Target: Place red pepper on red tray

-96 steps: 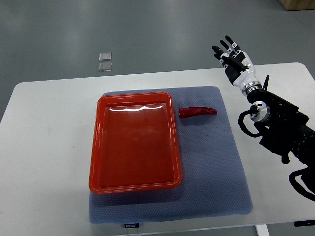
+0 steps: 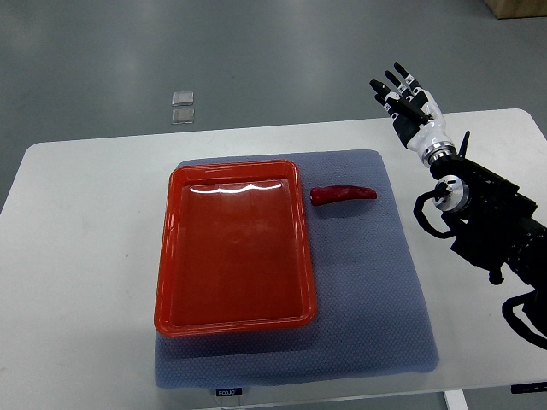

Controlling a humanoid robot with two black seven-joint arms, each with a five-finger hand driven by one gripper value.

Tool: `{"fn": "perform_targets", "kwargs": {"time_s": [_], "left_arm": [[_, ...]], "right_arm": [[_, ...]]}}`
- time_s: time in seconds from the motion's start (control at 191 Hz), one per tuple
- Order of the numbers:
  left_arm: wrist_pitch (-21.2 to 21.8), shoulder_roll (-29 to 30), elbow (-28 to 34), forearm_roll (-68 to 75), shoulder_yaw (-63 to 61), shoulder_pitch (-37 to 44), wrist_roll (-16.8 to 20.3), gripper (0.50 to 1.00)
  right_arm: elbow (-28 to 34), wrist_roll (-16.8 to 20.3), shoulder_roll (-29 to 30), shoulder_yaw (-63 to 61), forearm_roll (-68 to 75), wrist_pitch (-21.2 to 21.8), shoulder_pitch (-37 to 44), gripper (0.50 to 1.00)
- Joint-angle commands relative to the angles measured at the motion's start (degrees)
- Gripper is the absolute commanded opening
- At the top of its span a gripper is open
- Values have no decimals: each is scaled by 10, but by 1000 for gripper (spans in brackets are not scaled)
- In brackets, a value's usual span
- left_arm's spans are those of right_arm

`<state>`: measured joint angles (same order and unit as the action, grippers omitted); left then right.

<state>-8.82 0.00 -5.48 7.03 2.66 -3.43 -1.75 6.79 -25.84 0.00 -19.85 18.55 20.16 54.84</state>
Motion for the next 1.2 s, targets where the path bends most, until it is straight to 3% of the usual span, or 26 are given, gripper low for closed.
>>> {"fn": "perform_targets", "kwargs": {"time_s": [0.0, 0.633, 0.852, 1.056, 1.197], "left_arm": [[0, 0, 1, 0, 0, 0, 0, 1000], [0, 0, -2, 0, -1, 0, 0, 1000], [0, 0, -2, 0, -1, 0, 0, 1000], [0, 0, -2, 0, -1, 0, 0, 1000], [0, 0, -1, 0, -1, 0, 0, 1000]], "right_arm": [[0, 0, 0, 0, 0, -6, 0, 919], [2, 1, 0, -5, 1, -32, 6, 919], [20, 5, 0, 3, -6, -80, 22, 919], [128, 5, 0, 2, -121, -153, 28, 917], [197, 9, -48, 1, -240, -199, 28, 917]]}}
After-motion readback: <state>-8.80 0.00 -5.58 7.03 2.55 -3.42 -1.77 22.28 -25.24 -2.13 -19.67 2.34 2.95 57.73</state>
